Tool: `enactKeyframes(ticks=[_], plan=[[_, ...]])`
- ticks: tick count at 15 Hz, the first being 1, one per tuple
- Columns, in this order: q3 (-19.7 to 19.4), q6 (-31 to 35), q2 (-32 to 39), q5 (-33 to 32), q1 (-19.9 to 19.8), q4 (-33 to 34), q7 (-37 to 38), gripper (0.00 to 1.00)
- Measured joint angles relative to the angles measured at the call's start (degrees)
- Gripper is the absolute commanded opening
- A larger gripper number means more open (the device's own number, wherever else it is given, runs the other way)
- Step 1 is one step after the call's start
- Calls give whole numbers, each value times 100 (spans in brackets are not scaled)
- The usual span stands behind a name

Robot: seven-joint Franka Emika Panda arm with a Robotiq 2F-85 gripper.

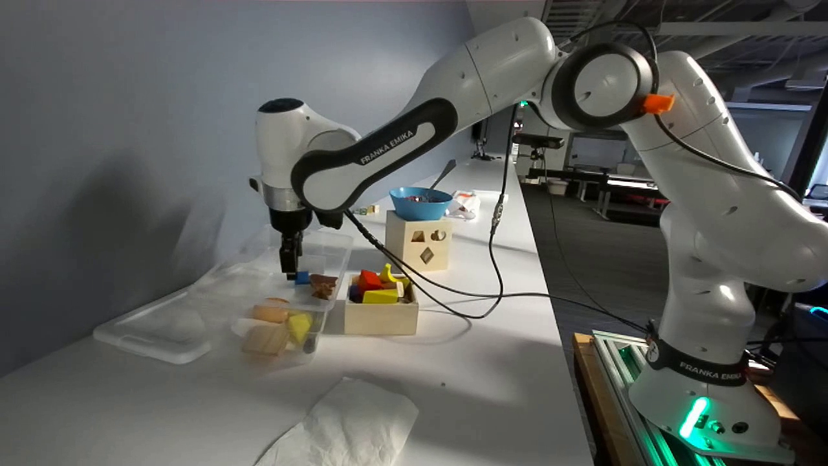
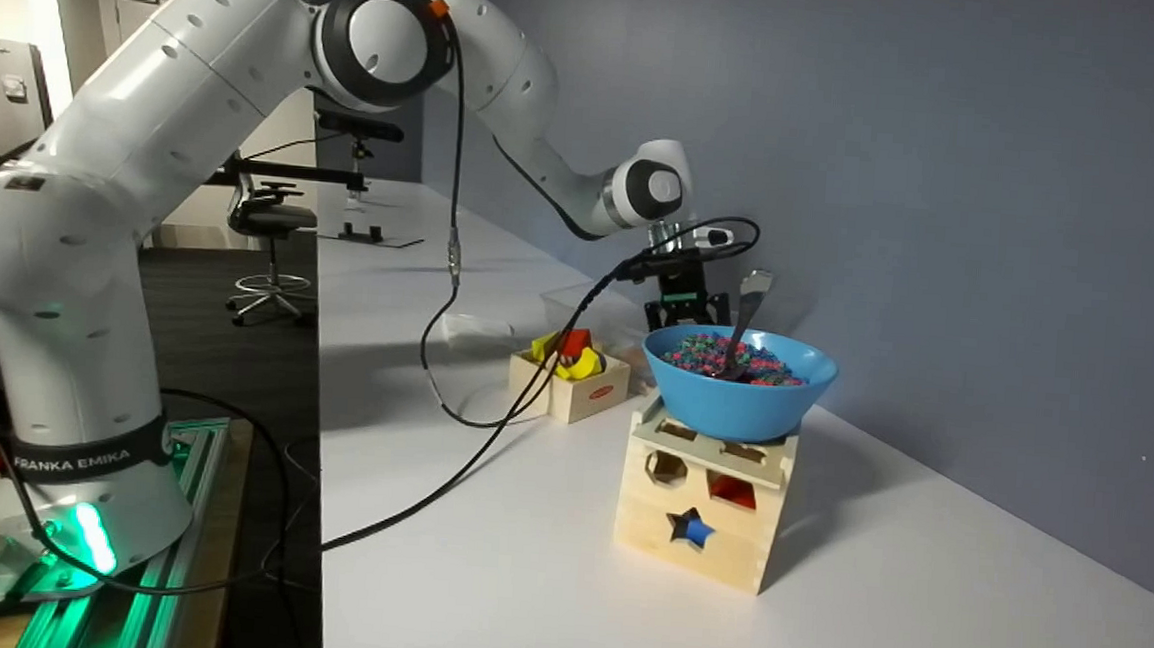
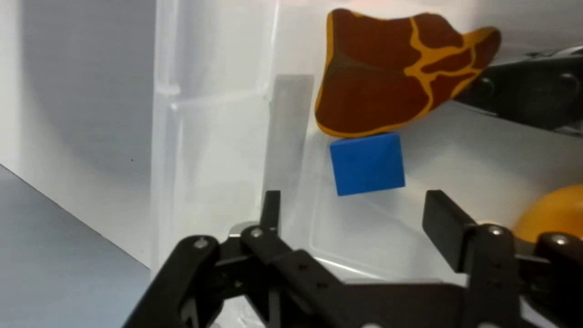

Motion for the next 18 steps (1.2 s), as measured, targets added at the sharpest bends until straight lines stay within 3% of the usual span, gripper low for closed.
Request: enactKeyframes(ticks=[3, 4, 5, 13, 18], plan=[[-107, -112, 212, -166, 77, -2, 325, 100], [-126, -158, 288, -187, 103, -2, 414, 75], [-133, -216, 351, -193, 126, 4, 473, 74], [-120, -624, 352, -191, 263, 61, 907, 19], [-110, -269, 68, -191, 302, -84, 1245, 18]])
